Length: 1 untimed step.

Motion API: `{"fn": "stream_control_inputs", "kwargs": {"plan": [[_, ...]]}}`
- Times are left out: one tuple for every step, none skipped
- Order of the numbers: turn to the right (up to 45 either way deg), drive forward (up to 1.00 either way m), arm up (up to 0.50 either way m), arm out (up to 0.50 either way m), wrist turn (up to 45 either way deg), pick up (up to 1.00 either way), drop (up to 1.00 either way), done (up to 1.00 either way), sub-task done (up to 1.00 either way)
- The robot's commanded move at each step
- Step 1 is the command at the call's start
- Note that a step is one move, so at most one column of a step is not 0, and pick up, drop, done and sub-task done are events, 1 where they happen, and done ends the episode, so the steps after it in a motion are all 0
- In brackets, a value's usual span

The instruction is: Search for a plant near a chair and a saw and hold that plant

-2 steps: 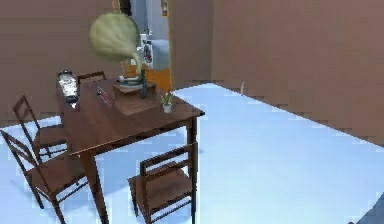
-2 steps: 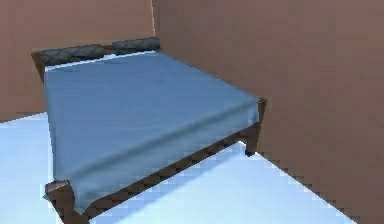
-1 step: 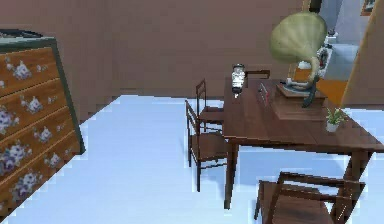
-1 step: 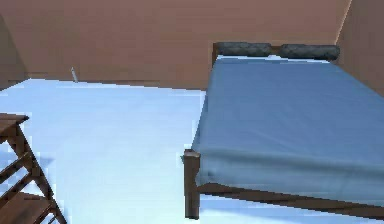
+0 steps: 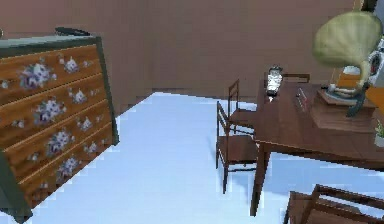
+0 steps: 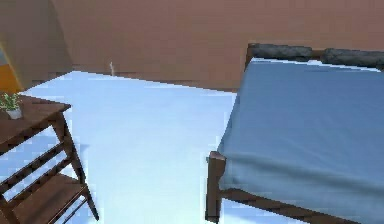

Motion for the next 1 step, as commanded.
{"fn": "stream_control_inputs", "kwargs": {"plan": [[0.0, 0.70, 0.00, 0.00, 0.0, 0.00, 0.00, 0.00, 0.00]]}}
